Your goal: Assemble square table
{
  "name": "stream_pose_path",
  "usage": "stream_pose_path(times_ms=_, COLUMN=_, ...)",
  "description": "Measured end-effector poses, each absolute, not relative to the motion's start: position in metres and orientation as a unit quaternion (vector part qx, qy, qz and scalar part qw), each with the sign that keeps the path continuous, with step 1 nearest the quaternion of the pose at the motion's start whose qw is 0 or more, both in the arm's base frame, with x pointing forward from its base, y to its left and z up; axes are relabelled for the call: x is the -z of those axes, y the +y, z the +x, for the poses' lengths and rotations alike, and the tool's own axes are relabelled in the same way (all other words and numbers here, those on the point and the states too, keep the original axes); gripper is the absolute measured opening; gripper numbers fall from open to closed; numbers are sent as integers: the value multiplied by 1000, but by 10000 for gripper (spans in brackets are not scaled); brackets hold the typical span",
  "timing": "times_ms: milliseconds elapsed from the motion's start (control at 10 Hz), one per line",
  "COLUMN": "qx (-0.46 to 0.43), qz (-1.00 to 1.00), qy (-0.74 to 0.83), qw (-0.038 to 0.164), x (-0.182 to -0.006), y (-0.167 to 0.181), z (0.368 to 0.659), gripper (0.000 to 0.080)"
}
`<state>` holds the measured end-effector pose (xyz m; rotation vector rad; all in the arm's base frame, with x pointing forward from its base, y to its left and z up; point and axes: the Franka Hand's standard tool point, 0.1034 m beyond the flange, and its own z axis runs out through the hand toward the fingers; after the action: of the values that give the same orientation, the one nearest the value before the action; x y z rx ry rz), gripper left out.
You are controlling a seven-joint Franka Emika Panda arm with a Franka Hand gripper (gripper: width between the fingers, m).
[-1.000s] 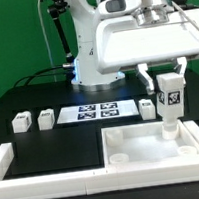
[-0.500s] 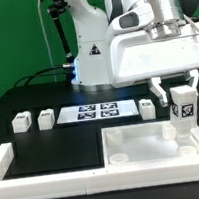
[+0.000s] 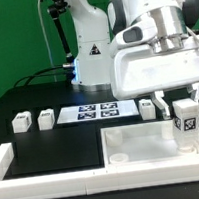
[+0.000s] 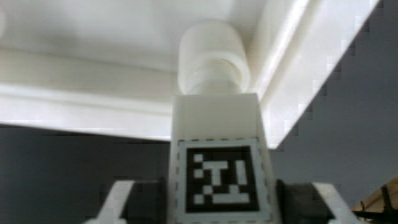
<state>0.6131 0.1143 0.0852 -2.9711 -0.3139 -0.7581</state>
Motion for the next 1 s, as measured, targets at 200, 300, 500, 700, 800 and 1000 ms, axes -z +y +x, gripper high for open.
stream_pose_path(times_ms=200, qx=247, qz=-963, qy=-105, qw=31, x=-82, y=120, z=611, gripper=291)
stream_pose_path(times_ms=300, qx=250, qz=-962, qy=-105, qw=31, x=-82, y=120, z=611, gripper=291)
stream_pose_path(times_ms=500, qx=258, qz=-960, qy=-103, qw=31, x=-79, y=118, z=611, gripper=291)
stream_pose_path(times_ms=700, qx=263, qz=-959, qy=-103, qw=31, x=-77, y=118, z=611, gripper=291)
stream_pose_path(times_ms=800, qx=263, qz=-959, qy=-104, qw=31, x=-78, y=118, z=611, gripper=291)
stream_pose_path(times_ms=1000, qx=263, qz=-959, qy=-105, qw=30, x=-78, y=118, z=611, gripper=291)
